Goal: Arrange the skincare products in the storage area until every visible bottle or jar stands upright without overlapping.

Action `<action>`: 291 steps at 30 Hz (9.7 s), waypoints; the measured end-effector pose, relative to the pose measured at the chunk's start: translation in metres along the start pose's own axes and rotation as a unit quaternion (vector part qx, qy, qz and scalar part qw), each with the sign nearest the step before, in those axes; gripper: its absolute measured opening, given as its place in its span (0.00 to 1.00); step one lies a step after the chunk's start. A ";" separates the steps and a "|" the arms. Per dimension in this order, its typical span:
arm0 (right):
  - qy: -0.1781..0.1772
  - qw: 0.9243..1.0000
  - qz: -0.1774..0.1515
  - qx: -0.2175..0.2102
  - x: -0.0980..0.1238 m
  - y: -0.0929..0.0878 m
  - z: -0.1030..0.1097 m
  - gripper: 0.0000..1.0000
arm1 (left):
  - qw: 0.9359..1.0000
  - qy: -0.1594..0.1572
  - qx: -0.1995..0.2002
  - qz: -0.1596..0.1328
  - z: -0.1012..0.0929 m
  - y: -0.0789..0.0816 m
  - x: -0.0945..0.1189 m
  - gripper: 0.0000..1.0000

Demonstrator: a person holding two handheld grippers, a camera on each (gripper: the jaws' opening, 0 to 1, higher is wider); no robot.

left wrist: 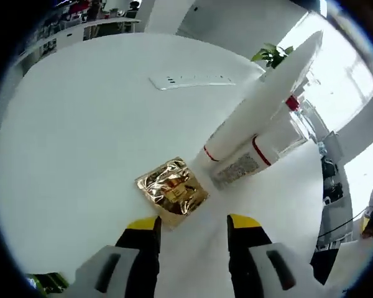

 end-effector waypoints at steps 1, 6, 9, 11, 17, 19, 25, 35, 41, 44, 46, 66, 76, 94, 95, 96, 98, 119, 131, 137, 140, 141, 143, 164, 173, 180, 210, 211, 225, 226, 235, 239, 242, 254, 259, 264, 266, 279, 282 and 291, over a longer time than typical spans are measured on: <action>0.000 1.000 0.000 -0.001 0.000 -0.001 -0.001 0.20 | 1.000 0.004 -0.020 0.007 0.000 0.000 -0.001 0.46; 0.002 1.000 0.001 -0.001 0.000 -0.002 -0.002 0.20 | 0.997 0.016 -0.073 0.034 -0.003 -0.003 -0.001 0.52; 0.002 1.000 0.001 0.000 0.000 -0.002 -0.002 0.20 | 0.993 0.028 -0.103 0.050 -0.004 -0.005 -0.002 0.52; 0.002 1.000 0.000 0.001 0.002 -0.001 -0.002 0.20 | 0.988 0.037 -0.134 0.063 -0.005 -0.005 -0.004 0.52; -0.002 1.000 -0.004 0.000 0.008 -0.001 -0.006 0.20 | 0.969 0.070 -0.217 0.092 -0.010 -0.005 -0.010 0.54; -0.003 1.000 -0.004 -0.002 0.010 -0.002 -0.007 0.20 | 0.959 0.086 -0.246 0.107 -0.011 -0.007 -0.012 0.60; 0.001 1.000 -0.002 -0.003 0.009 -0.004 -0.008 0.20 | 0.971 0.079 -0.211 0.077 -0.011 -0.011 -0.010 0.66; 0.022 1.000 0.014 0.003 -0.009 -0.005 -0.002 0.20 | 0.981 0.099 -0.167 0.004 -0.007 -0.037 0.029 0.67; 0.041 0.999 0.033 0.013 -0.024 -0.006 0.007 0.20 | 0.980 0.108 -0.167 0.005 -0.008 -0.066 0.053 0.67; 0.051 0.998 0.042 0.020 -0.032 -0.005 0.012 0.20 | 0.980 0.110 -0.166 0.006 -0.009 -0.079 0.063 0.67; 0.058 0.997 0.049 0.022 -0.038 -0.005 0.015 0.20 | 0.979 0.117 -0.169 0.016 -0.008 -0.088 0.070 0.68; 0.085 0.994 0.067 0.031 -0.053 -0.007 0.020 0.20 | 0.964 0.121 -0.186 0.145 0.020 -0.110 0.099 0.67; 0.077 0.995 0.060 0.024 -0.048 -0.004 0.012 0.20 | 0.950 0.116 -0.210 0.197 0.028 -0.109 0.092 0.65; 0.067 0.996 0.054 0.021 -0.046 0.002 0.009 0.20 | 0.948 0.113 -0.185 0.233 0.043 -0.119 0.094 0.58; 0.067 0.996 0.054 0.021 -0.046 0.002 0.009 0.20 | 0.948 0.112 -0.185 0.233 0.042 -0.119 0.094 0.57; 0.066 0.996 0.054 0.021 -0.047 0.002 0.008 0.20 | 0.948 0.110 -0.185 0.234 0.042 -0.119 0.094 0.56; 0.066 0.996 0.054 0.020 -0.047 0.002 0.008 0.20 | 0.948 0.107 -0.185 0.234 0.041 -0.120 0.093 0.55; 0.069 0.996 0.052 0.017 -0.048 0.001 0.006 0.20 | 0.961 0.085 -0.166 0.204 0.029 -0.127 0.094 0.01; 0.074 0.996 0.044 0.017 -0.045 0.003 0.006 0.20 | 0.971 0.077 -0.156 0.163 0.021 -0.115 0.100 0.00; 0.074 0.996 0.049 0.019 -0.044 -0.002 0.005 0.20 | 0.981 0.073 -0.131 0.125 0.021 -0.113 0.101 0.05; 0.071 0.996 0.050 0.017 -0.043 -0.003 0.003 0.20 | 0.979 0.058 -0.160 0.114 0.016 -0.109 0.095 0.18; 0.071 0.996 0.050 0.017 -0.043 -0.003 0.003 0.20 | 0.974 0.059 -0.182 0.118 0.015 -0.107 0.093 0.27; 0.069 0.996 0.048 0.016 -0.041 -0.003 0.003 0.20 | 0.963 0.057 -0.224 0.136 0.011 -0.102 0.086 0.34; 0.040 0.999 0.018 -0.010 -0.029 -0.002 -0.009 0.20 | 0.833 0.013 -0.421 0.358 0.017 -0.080 0.050 0.43; 0.039 0.999 0.023 -0.010 -0.031 -0.003 -0.009 0.20 | 0.836 0.019 -0.417 0.356 0.013 -0.086 0.052 0.35; 0.046 0.999 0.027 -0.007 -0.034 -0.002 -0.005 0.20 | 0.854 0.025 -0.394 0.340 0.011 -0.092 0.053 0.28; 0.084 0.994 0.070 0.012 -0.056 -0.006 -0.001 0.20 | 0.963 -0.024 -0.229 0.138 -0.084 -0.132 0.039 0.02; 0.086 0.994 0.073 0.012 -0.057 -0.007 -0.001 0.20 | 0.966 -0.027 -0.221 0.128 -0.094 -0.134 0.039 0.02; 0.130 0.986 0.098 0.038 -0.064 0.005 -0.002 0.21 | 0.981 -0.015 -0.193 0.033 -0.172 -0.136 0.061 0.02; 0.133 0.985 0.098 0.041 -0.063 0.006 -0.002 0.21 | 0.981 -0.013 -0.192 0.029 -0.175 -0.135 0.063 0.02; 0.160 0.978 0.106 0.086 -0.055 0.019 -0.001 0.22 | 0.981 0.011 -0.191 -0.014 -0.208 -0.121 0.076 0.02; 0.168 0.976 0.099 0.102 -0.051 0.029 0.003 0.24 | 0.982 0.010 -0.187 -0.023 -0.220 -0.116 0.077 0.02; 0.183 0.972 0.100 0.105 -0.051 0.035 0.008 0.25 | 0.983 0.008 -0.182 -0.035 -0.226 -0.111 0.080 0.02; 0.178 0.969 0.096 0.141 -0.055 0.043 0.036 0.28 | 0.981 -0.005 -0.183 -0.064 -0.218 -0.092 0.108 0.03; 0.171 0.969 0.092 0.150 -0.058 0.047 0.050 0.30 | 0.978 -0.015 -0.196 -0.072 -0.216 -0.090 0.117 0.03; 0.158 0.971 0.092 0.156 -0.064 0.043 0.065 0.31 | 0.975 -0.024 -0.203 -0.084 -0.210 -0.093 0.127 0.03; 0.161 0.969 0.087 0.167 -0.064 0.040 0.074 0.31 | 0.974 -0.023 -0.209 -0.087 -0.208 -0.096 0.130 0.03; 0.142 0.975 0.054 0.161 -0.060 0.029 0.107 0.36 | 0.967 -0.046 -0.233 -0.088 -0.193 -0.115 0.139 0.03; 0.129 0.976 0.054 0.170 -0.061 0.027 0.104 0.37 | 0.963 -0.048 -0.248 -0.091 -0.193 -0.110 0.144 0.03; 0.124 0.979 0.031 0.158 -0.063 0.040 0.105 0.38 | 0.957 -0.040 -0.272 -0.092 -0.193 -0.093 0.155 0.03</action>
Point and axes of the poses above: the point that each gripper's makers call its tool centre point, and the gripper's own axes: x roughly backward along the fingers, z roughly to its left, y roughly out of its top, the point moved 8 cm from there along x, roughly backward along the fingers, and after that the axes turned 15 degrees about -y, right-handed, at the moved point
